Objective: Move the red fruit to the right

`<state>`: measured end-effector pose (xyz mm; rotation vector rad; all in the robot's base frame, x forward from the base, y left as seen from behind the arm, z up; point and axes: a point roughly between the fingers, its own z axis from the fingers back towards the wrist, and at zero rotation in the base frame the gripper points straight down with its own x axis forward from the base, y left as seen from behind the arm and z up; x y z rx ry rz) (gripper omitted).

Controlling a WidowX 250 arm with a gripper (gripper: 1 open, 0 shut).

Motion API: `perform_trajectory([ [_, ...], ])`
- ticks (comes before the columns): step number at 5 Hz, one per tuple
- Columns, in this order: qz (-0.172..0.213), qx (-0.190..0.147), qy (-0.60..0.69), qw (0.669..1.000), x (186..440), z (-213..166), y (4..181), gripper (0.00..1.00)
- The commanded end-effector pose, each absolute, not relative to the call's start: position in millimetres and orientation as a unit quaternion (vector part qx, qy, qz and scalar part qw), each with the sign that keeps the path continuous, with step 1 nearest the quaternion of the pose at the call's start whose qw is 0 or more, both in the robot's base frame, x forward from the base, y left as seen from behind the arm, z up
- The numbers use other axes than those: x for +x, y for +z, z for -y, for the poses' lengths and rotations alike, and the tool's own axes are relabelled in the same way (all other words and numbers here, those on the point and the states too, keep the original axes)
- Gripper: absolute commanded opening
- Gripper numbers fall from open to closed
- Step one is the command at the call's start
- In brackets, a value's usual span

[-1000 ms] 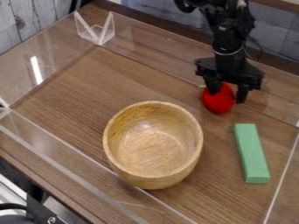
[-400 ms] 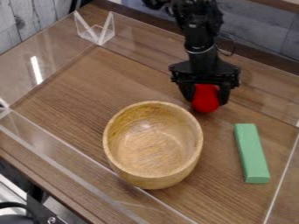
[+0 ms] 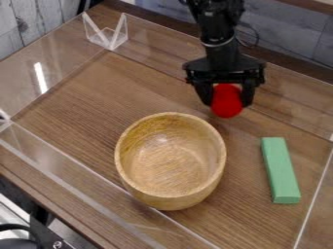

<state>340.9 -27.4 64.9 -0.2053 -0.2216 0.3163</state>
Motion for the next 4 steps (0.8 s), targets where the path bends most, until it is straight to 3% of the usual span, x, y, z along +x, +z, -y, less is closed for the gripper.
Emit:
perform_trajectory([
  [1, 0.147, -0.112, 0.152, 0.971, 353, 24, 102.3, 1.00],
  [2, 0.142, -0.112, 0.141, 0.973, 356, 26, 107.3, 1.00],
  [3, 0.136, -0.110, 0.133, 0.976, 355, 33, 104.9, 0.00],
  [4, 0.130, -0.107, 0.126, 0.978, 354, 40, 101.9, 0.00],
])
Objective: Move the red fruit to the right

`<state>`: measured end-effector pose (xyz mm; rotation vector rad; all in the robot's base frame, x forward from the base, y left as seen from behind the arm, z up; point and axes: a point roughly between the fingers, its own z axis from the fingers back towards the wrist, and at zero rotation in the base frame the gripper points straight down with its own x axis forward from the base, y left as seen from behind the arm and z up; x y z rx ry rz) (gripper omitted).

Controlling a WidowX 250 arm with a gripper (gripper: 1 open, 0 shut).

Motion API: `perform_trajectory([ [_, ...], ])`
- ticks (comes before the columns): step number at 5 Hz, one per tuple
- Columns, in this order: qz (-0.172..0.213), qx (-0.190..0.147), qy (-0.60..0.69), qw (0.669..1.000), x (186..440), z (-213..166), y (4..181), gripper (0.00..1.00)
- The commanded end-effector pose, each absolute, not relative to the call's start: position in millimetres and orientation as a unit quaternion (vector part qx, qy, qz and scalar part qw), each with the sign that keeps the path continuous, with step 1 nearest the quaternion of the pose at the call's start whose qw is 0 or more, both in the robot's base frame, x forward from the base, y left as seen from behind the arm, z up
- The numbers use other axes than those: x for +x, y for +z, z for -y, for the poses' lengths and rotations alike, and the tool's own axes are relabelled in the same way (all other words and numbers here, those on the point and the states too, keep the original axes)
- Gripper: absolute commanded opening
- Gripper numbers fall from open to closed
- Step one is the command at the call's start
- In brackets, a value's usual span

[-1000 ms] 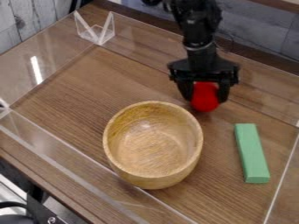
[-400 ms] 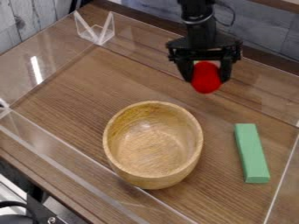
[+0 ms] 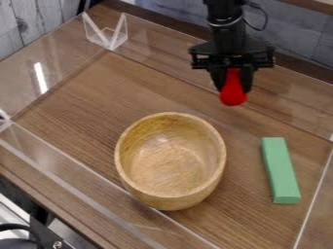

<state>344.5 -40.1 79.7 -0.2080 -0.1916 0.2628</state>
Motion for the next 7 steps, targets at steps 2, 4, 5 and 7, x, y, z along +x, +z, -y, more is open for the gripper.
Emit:
perform_trajectory([
  [2, 0.121, -0.094, 0.154, 0.976, 360, 62, 91.4, 0.00],
  [4, 0.115, -0.074, 0.211, 0.968, 368, 76, 73.0, 1.00],
  [5, 0.113, -0.068, 0.243, 0.961, 370, 81, 70.4, 1.00],
  [7, 0.112, -0.085, 0.231, 0.963, 370, 74, 68.0, 0.00],
])
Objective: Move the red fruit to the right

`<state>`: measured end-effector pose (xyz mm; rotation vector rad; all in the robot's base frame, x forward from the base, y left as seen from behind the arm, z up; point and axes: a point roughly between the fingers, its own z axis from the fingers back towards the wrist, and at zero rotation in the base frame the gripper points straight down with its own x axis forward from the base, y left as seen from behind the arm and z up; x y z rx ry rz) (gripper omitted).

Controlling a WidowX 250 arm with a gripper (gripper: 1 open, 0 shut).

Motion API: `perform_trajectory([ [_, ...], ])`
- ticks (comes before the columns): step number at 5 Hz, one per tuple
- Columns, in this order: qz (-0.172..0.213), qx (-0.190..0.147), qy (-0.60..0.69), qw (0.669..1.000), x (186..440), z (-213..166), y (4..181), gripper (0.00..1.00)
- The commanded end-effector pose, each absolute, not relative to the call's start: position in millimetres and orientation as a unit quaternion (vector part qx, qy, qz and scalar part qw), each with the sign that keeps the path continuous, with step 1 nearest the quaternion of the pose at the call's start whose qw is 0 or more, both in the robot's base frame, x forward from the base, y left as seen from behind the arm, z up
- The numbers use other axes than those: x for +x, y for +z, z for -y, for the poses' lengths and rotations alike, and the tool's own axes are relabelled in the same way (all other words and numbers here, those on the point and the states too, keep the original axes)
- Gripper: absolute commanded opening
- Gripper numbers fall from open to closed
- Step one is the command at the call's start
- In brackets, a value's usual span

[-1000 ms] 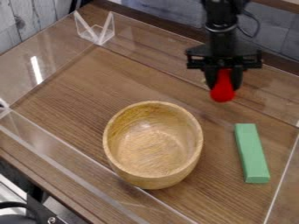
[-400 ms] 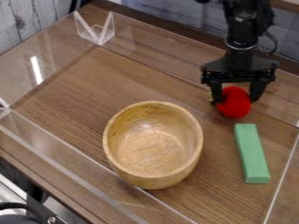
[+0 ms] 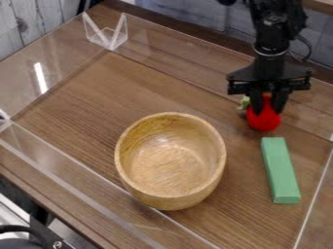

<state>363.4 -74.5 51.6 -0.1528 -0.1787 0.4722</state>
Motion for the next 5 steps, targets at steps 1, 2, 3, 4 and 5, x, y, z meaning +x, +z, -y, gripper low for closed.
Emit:
perform_trajectory([
  [1, 0.110, -0.083, 0.240, 0.961, 375, 65, 70.4, 1.00],
  [2, 0.110, -0.089, 0.249, 0.958, 378, 57, 79.9, 1.00],
  [3, 0.109, -0.087, 0.254, 0.957, 371, 64, 80.4, 0.00],
  [4, 0.117, -0.096, 0.260, 0.954, 372, 71, 100.1, 0.00],
  [5, 0.126, -0.108, 0.260, 0.951, 372, 78, 123.3, 0.00],
])
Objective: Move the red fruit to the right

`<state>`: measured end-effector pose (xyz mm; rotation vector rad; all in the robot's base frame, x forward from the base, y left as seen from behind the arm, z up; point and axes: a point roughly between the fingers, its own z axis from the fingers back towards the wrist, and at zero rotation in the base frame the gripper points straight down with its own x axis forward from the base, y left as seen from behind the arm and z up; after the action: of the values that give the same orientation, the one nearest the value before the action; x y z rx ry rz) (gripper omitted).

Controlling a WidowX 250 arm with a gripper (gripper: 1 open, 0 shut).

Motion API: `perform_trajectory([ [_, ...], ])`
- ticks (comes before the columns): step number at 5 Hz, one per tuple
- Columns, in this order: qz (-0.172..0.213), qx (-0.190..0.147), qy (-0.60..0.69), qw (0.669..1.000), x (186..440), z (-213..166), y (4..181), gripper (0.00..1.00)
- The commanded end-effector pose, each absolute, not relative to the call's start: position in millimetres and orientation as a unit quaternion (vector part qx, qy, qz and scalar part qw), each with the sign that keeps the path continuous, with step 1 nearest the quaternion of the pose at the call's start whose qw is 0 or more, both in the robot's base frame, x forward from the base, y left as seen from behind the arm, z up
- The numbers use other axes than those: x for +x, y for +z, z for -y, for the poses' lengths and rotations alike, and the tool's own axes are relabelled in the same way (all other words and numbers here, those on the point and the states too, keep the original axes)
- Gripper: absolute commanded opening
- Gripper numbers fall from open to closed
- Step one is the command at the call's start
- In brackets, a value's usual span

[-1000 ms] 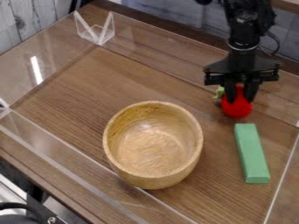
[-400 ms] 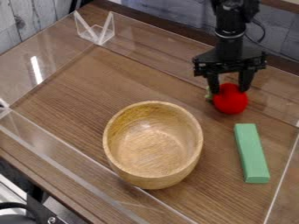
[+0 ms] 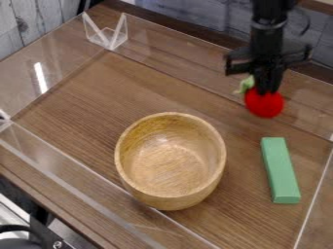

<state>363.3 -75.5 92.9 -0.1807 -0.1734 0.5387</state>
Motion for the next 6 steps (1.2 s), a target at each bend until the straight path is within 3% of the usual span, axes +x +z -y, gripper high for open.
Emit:
perform_trajectory([
  [1, 0.127, -0.117, 0.270, 0.947, 356, 87, 137.5, 0.00],
  [4, 0.104, -0.101, 0.284, 0.948, 310, 119, 133.9, 0.00],
  [6, 0.092, -0.092, 0.253, 0.959, 290, 120, 126.5, 0.00],
])
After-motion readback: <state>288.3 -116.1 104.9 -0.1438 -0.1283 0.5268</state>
